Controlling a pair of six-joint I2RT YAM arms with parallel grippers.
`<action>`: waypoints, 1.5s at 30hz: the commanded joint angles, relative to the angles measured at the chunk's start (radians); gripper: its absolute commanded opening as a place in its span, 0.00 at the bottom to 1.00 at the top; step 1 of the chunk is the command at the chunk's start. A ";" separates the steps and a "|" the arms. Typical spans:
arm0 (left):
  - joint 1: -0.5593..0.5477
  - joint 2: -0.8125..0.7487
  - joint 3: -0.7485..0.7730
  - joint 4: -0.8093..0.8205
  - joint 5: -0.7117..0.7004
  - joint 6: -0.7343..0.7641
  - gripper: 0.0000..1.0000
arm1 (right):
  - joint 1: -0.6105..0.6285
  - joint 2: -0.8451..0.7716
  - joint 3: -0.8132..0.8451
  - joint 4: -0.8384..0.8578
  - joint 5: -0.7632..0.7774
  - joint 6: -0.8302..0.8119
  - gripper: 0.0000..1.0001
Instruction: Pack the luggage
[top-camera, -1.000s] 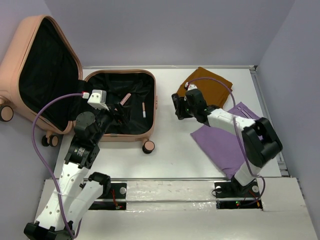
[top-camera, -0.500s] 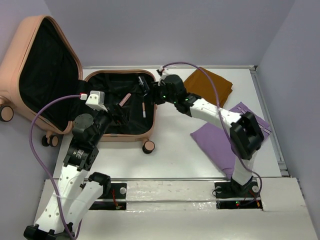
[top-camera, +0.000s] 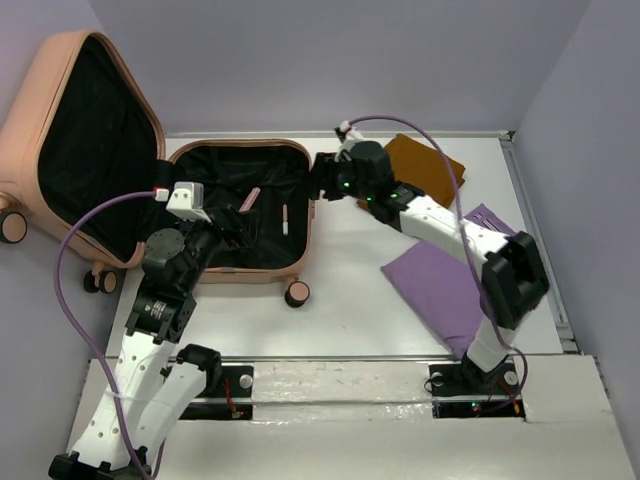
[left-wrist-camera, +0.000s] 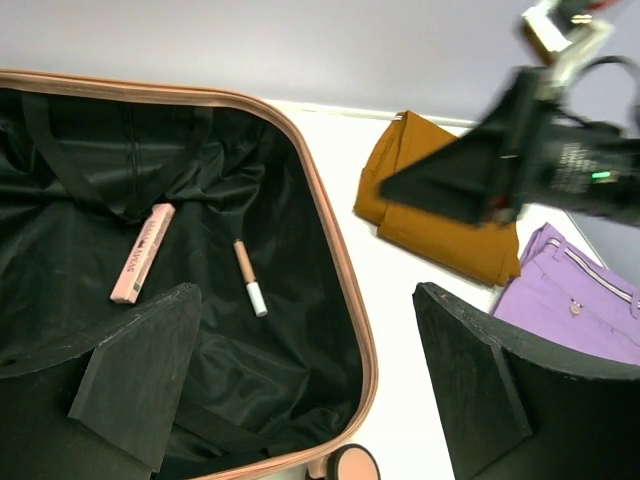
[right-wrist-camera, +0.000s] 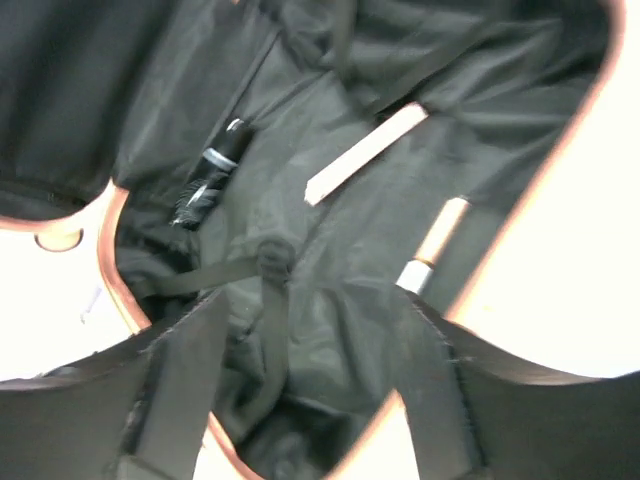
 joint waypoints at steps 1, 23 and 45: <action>0.006 0.007 -0.021 0.076 0.054 -0.017 0.99 | -0.138 -0.234 -0.203 0.042 0.082 0.000 0.57; -0.646 0.945 0.463 0.136 0.011 -0.045 0.94 | -0.884 -0.883 -0.811 -0.135 0.245 0.100 0.87; -0.659 1.697 0.991 -0.115 0.214 0.112 0.88 | -0.902 -0.966 -0.865 -0.203 0.291 0.109 0.96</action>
